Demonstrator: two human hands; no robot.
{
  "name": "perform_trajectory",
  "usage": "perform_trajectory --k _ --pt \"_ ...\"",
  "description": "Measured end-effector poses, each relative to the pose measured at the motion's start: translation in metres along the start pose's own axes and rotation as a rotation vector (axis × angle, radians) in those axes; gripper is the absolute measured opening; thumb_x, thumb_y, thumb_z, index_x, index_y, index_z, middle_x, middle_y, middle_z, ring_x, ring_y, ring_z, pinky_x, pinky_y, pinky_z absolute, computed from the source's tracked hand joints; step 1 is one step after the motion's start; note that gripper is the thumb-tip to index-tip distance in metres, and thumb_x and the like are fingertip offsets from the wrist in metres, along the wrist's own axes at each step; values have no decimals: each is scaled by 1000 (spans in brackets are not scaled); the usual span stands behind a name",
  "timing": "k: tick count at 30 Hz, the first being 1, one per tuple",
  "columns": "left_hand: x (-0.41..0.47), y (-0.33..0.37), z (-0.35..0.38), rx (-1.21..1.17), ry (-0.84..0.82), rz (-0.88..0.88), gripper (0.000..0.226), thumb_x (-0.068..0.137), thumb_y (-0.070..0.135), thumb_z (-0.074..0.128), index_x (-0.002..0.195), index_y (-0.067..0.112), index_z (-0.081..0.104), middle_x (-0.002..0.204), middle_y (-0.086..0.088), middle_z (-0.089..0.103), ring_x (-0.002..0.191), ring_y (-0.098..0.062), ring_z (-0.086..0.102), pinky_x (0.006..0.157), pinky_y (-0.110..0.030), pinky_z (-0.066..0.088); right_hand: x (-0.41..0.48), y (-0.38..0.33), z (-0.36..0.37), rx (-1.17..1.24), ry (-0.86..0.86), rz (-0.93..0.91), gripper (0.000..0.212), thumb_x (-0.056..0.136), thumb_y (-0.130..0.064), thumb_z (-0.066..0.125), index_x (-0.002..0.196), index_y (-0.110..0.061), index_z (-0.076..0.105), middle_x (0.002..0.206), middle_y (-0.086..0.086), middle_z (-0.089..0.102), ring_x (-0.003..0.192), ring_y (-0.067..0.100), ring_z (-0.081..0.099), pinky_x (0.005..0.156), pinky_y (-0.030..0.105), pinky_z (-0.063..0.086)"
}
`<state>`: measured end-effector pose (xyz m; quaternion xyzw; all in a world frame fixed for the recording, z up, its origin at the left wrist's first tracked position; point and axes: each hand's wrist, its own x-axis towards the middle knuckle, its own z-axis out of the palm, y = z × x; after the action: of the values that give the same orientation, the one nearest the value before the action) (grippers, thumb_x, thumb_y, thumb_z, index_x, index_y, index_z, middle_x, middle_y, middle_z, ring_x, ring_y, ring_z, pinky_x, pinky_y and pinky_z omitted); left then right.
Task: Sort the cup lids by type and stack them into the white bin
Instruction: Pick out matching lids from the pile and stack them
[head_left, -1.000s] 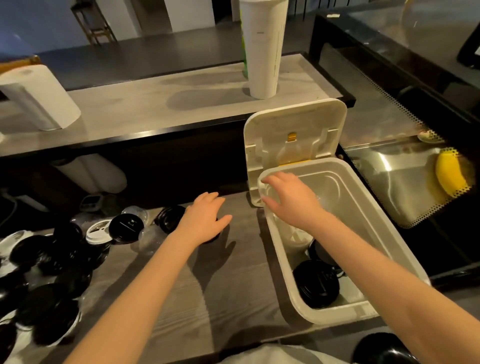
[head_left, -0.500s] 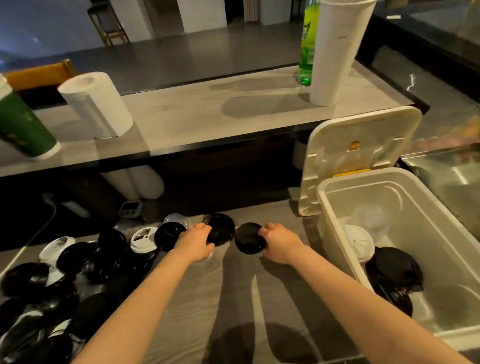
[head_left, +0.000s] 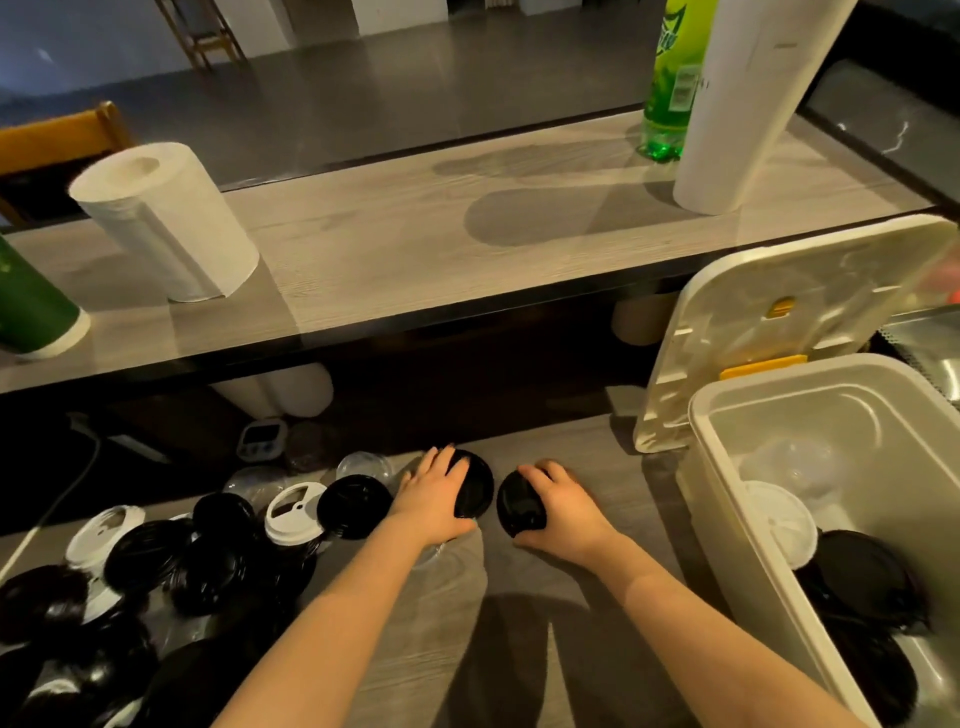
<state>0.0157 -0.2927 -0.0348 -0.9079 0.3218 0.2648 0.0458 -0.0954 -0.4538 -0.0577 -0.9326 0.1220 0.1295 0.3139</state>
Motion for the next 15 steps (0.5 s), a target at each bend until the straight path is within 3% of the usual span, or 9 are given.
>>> perform_trajectory --k 3,9,12,15 --pt "3 2 8 -11 17 6 74 86 41 61 146 19 25 158 -3 -4 145 -27 -9 117 -48 12 -9 7 -13 178 152 40 86 71 -33 79 143 -22 31 145 3 29 132 23 33 107 32 34" --pt "9 7 7 -129 90 7 42 93 34 54 131 18 48 158 -3 9 146 -27 -5 118 -47 11 -19 14 -30 345 252 64 85 71 -26 80 142 -20 33 144 1 32 133 18 35 108 28 33" --pt "2 10 -4 -226 254 20 36 95 32 50 126 15 57 152 0 30 145 -20 14 118 -42 11 -22 9 -37 358 271 42 85 71 -28 80 142 -21 33 142 -2 34 133 17 35 109 29 34" --pt "-15 16 -21 -622 451 -60 31 93 26 55 116 7 64 121 -7 61 119 -24 52 101 -36 40 -26 -1 -46 364 265 -14 88 72 -32 80 144 -26 29 143 -6 34 133 14 35 109 30 35"
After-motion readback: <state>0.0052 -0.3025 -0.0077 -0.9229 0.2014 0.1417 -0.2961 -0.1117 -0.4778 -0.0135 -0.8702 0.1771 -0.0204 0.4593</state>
